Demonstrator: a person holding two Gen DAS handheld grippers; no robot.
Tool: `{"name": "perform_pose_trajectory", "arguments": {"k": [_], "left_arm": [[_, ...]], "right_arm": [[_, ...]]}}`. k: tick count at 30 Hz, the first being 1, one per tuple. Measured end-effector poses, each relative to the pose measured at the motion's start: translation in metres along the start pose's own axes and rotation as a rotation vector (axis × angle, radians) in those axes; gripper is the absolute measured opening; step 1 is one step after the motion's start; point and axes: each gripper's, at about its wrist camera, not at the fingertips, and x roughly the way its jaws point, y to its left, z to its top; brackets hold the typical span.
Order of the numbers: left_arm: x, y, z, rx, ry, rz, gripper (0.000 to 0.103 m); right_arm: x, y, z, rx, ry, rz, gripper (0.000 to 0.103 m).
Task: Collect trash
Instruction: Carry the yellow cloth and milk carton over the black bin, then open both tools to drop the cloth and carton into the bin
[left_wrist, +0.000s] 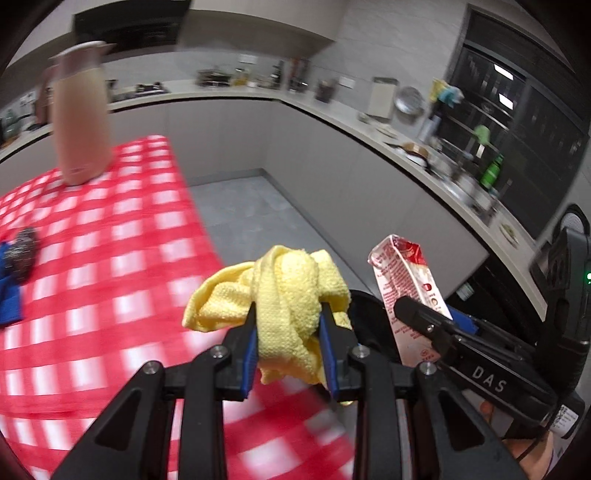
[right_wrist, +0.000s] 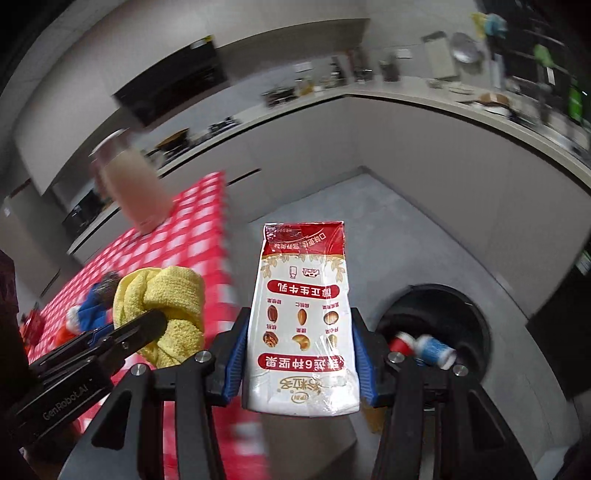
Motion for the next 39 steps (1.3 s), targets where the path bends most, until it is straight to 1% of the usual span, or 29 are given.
{"name": "perform_pose_trajectory", "arguments": {"k": [3,6,10,13,17,21,24,27,28,29,30,31,32,35,39], "left_arm": [[0.016,-0.025,0.001,0.026,0.024,-0.037,0.031],[0.029,-0.047,-0.001,0.043,0.052,-0.065,0.031],[0.049,-0.069,-0.004,0.05,0.085,-0.085,0.031],[0.065,-0.084,-0.01,0.055,0.114,-0.086,0.031],[0.093,-0.103,-0.017,0.063,0.155,-0.068,0.031],[0.115,-0.111,-0.024,0.062,0.19,-0.041,0.031],[0.131,-0.116,-0.026,0.06,0.212,-0.016,0.031],[0.146,-0.117,-0.028,0.045,0.242,0.014,0.038],[0.149,-0.116,-0.028,0.035,0.248,0.018,0.042],[0.152,-0.116,-0.027,0.023,0.253,0.014,0.044],[0.154,-0.117,-0.024,0.021,0.251,0.015,0.046],[0.154,-0.117,-0.023,0.024,0.245,0.023,0.049],[0.153,-0.117,-0.02,0.028,0.238,0.03,0.05],[0.146,-0.116,-0.011,0.026,0.199,0.028,0.05],[0.126,-0.109,0.002,0.015,0.149,0.027,0.052]], "right_arm": [[-0.008,-0.037,-0.001,0.043,0.0,-0.047,0.052],[-0.015,-0.065,-0.002,0.07,0.002,-0.084,0.052],[-0.016,-0.096,-0.004,0.09,0.014,-0.119,0.052],[-0.008,-0.119,-0.007,0.098,0.042,-0.138,0.052],[0.007,-0.154,-0.011,0.122,0.085,-0.141,0.052],[0.027,-0.173,-0.012,0.125,0.125,-0.133,0.052],[0.045,-0.184,-0.011,0.123,0.156,-0.112,0.052],[0.063,-0.195,-0.007,0.132,0.183,-0.088,0.053],[0.069,-0.2,-0.005,0.14,0.193,-0.082,0.053],[0.073,-0.202,-0.004,0.144,0.199,-0.082,0.058],[0.076,-0.205,-0.002,0.148,0.196,-0.082,0.063],[0.077,-0.206,0.0,0.15,0.19,-0.086,0.063],[0.077,-0.208,0.003,0.151,0.184,-0.09,0.063],[0.071,-0.21,0.01,0.151,0.154,-0.088,0.063],[0.06,-0.202,0.02,0.15,0.123,-0.078,0.063]]}}
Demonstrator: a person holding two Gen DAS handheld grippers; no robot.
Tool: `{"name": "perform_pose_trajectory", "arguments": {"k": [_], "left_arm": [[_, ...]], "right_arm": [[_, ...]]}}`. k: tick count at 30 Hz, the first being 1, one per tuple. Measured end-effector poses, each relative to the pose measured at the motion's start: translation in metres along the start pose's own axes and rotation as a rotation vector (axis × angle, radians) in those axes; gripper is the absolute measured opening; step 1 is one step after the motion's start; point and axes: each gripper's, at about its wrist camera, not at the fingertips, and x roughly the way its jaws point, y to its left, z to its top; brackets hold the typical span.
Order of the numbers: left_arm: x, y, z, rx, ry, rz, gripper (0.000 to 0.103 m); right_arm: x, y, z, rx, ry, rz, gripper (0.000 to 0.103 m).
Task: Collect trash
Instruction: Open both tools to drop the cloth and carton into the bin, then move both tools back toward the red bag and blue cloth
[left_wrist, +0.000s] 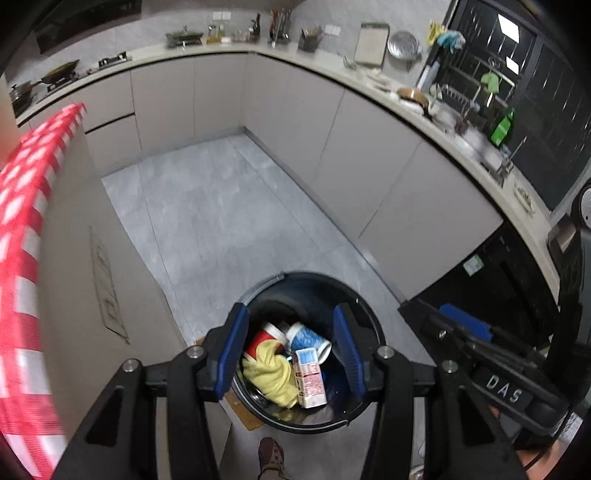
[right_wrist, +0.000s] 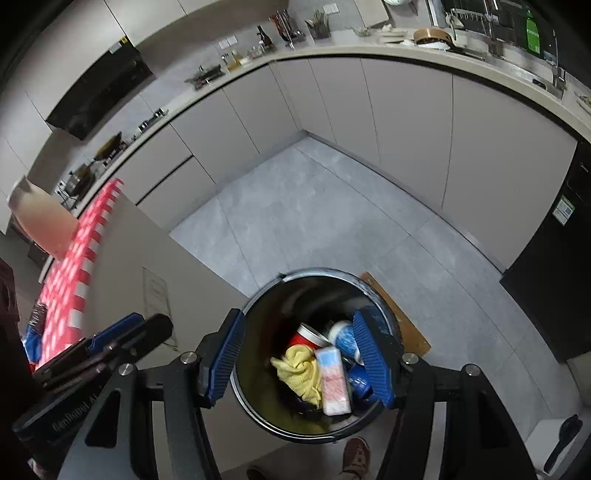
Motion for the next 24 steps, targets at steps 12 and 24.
{"name": "perform_pose_trajectory", "arguments": {"k": [12,24], "left_arm": [[-0.078,0.032,-0.004,-0.037,-0.082,-0.041,0.056],[-0.167,0.103,-0.02,-0.12,-0.201,0.036,0.068]], "right_arm": [[-0.047,0.08,-0.016,-0.072,-0.065,0.013,0.063],[-0.101,0.183,-0.04,-0.164,-0.124,0.071,0.067]]}}
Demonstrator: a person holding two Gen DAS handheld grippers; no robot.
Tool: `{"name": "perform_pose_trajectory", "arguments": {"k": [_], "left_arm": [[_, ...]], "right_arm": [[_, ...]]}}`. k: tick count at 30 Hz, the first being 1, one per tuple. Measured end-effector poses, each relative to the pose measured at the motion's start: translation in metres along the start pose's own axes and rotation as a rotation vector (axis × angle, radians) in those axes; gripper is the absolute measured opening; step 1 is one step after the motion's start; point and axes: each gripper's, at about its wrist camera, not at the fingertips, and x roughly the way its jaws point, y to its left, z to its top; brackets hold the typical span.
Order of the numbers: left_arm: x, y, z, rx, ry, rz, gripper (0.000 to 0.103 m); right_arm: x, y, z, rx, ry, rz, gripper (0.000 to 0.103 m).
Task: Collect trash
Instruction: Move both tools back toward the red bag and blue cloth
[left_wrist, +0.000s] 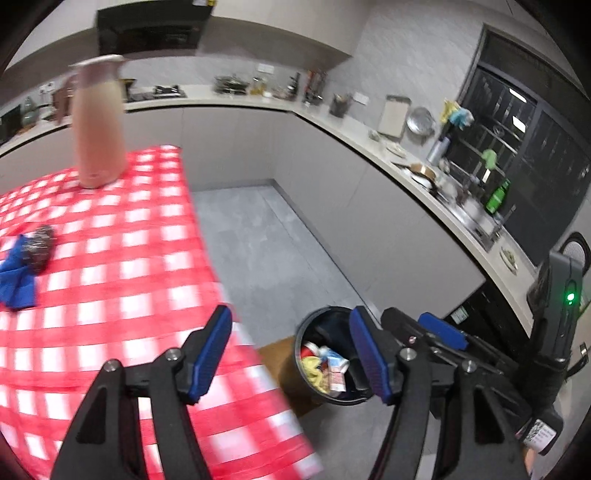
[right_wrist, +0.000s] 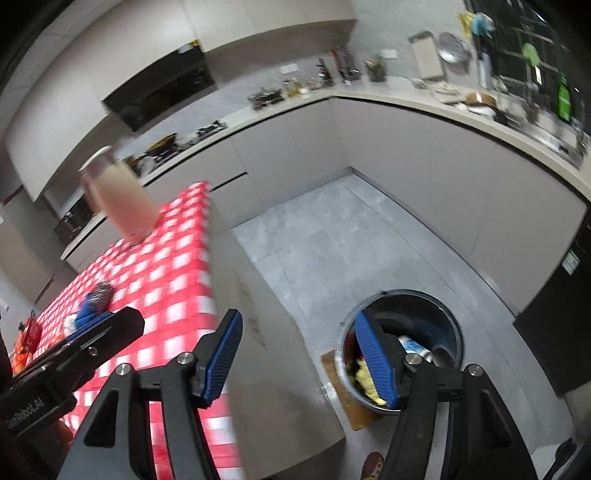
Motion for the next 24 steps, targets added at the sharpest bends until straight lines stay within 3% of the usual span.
{"name": "perform_pose_trajectory", "arguments": {"k": [13,24], "left_arm": [[-0.058,0.117,-0.017,-0.159,-0.078,0.233,0.068],[-0.088,0.206,-0.036,-0.259,-0.081,0.367,0.068]], "right_arm": [[0.031,0.16,-0.016,-0.196,0.051,0.206,0.07],[0.064,0.244,-0.039,-0.284,0.109,0.3,0.07]]}}
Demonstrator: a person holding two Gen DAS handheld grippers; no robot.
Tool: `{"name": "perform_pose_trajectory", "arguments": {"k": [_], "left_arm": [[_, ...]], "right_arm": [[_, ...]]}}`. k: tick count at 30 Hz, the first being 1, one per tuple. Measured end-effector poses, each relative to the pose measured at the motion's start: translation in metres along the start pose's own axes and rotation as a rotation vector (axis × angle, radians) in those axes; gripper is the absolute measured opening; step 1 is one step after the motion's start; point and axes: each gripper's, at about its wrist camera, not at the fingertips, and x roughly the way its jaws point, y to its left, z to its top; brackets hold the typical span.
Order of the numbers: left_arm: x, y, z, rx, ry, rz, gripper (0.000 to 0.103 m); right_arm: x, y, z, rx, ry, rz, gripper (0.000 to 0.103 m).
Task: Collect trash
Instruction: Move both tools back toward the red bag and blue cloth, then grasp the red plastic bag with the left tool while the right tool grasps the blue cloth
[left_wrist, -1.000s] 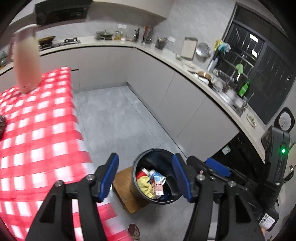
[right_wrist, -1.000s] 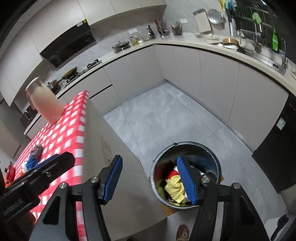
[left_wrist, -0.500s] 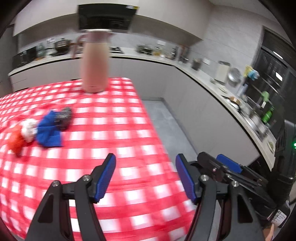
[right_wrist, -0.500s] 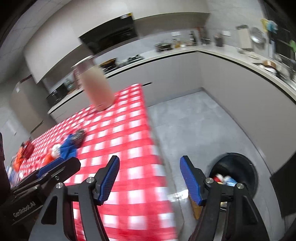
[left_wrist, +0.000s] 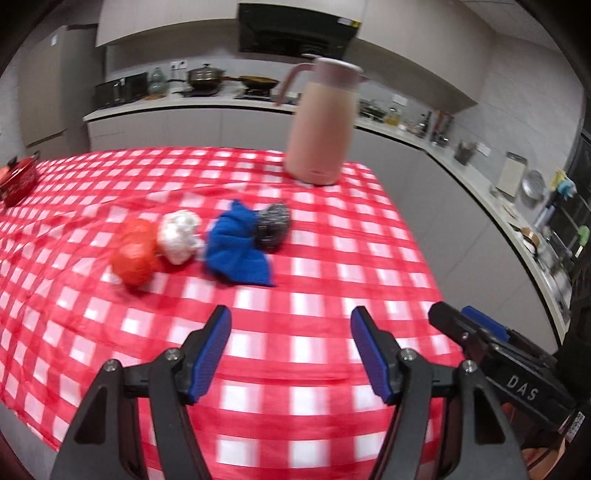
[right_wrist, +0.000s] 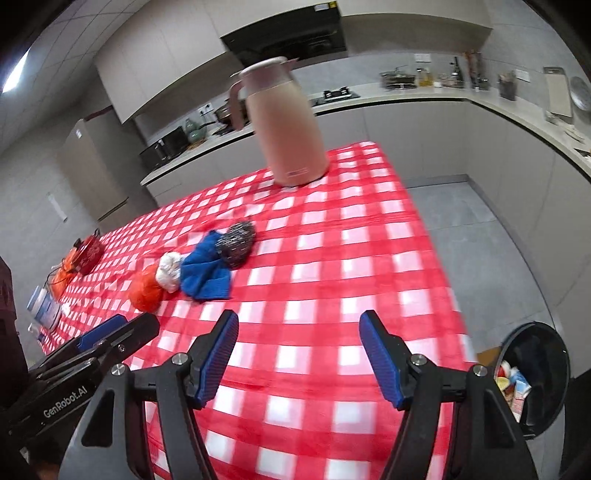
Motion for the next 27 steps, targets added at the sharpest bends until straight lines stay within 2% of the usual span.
{"name": "perform_pose_trajectory", "arguments": {"k": [15,27], "left_arm": [[0.033,0.095,0.021,-0.082,0.021,0.118,0.068],[0.068,0.146,0.04,-0.108,0.041,0.14,0.068]], "right_arm": [[0.077,0.062,0.014,-0.036,0.066,0.056,0.07],[0.128,0.105,0.023,-0.052,0.1,0.057,0.07]]}}
